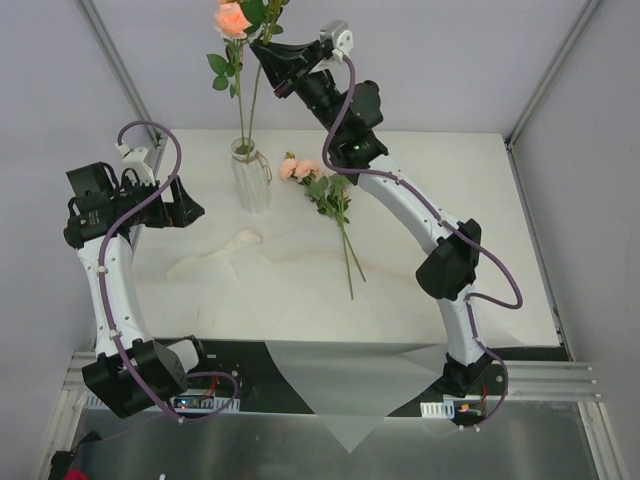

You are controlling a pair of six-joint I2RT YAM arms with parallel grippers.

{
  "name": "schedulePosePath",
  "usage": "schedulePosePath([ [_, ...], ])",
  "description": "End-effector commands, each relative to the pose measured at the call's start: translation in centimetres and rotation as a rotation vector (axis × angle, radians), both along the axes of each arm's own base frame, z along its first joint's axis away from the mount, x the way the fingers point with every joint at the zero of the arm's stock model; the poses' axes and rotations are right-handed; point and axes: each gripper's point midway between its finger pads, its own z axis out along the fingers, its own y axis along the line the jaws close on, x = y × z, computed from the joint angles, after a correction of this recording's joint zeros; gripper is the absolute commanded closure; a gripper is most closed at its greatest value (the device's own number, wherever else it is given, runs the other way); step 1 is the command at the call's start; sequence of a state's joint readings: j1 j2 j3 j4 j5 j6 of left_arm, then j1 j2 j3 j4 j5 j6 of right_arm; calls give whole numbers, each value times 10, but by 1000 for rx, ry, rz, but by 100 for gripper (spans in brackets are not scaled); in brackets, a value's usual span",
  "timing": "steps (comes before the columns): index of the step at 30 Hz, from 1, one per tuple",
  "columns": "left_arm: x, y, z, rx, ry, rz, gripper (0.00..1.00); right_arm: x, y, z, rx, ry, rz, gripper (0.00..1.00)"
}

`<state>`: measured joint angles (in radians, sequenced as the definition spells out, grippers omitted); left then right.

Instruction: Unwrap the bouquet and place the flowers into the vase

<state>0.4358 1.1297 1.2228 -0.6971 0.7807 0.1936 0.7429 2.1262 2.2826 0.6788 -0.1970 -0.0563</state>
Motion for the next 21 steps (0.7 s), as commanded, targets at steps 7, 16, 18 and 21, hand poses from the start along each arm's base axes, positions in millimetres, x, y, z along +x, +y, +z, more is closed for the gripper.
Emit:
schedulePosePath([
  [7, 1, -1, 9, -7, -18, -13, 1, -36, -32, 57, 151, -177, 4, 99],
  [16, -1, -2, 4, -13, -8, -16, 1, -30, -40, 62, 161, -181, -10, 99],
  [18, -1, -1, 3, -6, -8, -16, 1, -31, -40, 60, 165, -172, -2, 99],
  [21, -1, -1, 4, -2, -12, -17, 1, -33, -42, 57, 159, -161, 17, 99],
])
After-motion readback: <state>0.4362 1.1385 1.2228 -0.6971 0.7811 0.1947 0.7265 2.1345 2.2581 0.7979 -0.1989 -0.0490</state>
